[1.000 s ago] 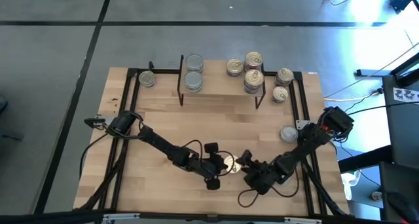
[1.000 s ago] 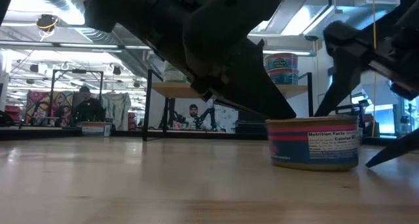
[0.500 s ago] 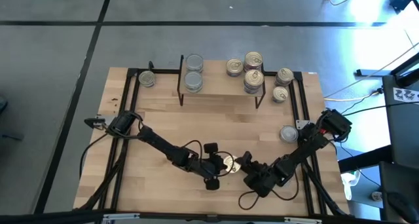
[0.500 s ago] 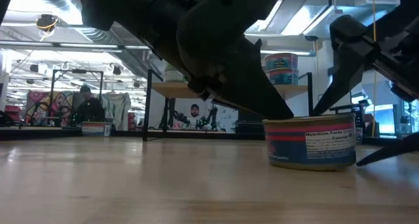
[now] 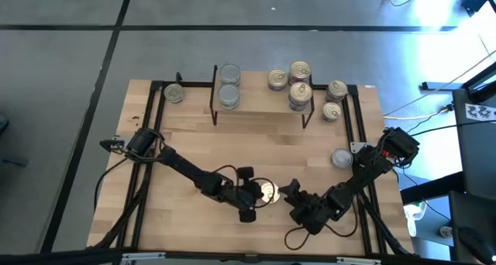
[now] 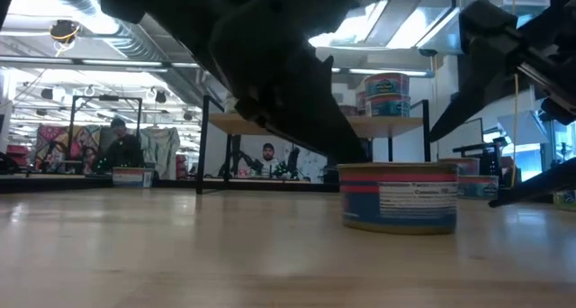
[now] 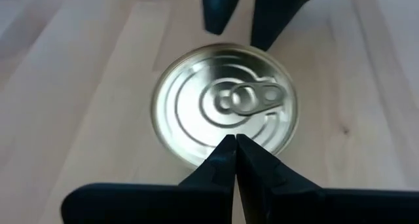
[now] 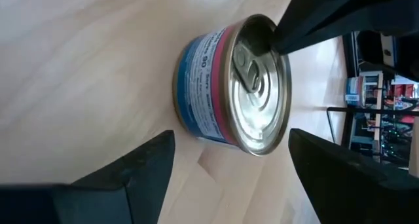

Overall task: Stack canned seafood by type on shelf
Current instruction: Stack the blue pink tuna can on top of the blue pink tuna can on the shelf

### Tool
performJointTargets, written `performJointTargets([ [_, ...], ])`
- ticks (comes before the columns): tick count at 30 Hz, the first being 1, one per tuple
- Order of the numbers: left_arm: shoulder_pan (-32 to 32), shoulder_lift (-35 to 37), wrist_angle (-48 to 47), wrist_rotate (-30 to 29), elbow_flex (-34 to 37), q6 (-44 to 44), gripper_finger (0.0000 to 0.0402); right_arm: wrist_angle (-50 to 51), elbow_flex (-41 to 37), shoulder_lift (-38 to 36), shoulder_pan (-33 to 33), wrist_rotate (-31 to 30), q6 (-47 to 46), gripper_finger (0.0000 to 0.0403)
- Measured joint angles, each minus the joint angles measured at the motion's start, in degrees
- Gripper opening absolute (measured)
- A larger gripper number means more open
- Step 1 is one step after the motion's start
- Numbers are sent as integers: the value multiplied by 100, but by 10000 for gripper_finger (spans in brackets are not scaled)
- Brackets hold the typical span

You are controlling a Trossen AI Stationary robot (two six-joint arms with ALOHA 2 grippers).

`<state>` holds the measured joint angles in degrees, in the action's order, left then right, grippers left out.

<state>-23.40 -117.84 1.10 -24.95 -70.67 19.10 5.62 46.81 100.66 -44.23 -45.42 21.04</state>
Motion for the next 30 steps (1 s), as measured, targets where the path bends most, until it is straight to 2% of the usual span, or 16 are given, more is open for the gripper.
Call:
performJointTargets([
  [9, -225, 4, -360, -714, -2, 59, 8, -320, 0, -2, 0, 113, 17, 298],
  [17, -245, 4, -370, -745, 0, 133, 8, -464, 1, -2, 59, 144, 130, 298],
  [30, -284, 28, 33, -786, 273, 260, 8, -648, 4, -2, 510, 645, 752, 298],
])
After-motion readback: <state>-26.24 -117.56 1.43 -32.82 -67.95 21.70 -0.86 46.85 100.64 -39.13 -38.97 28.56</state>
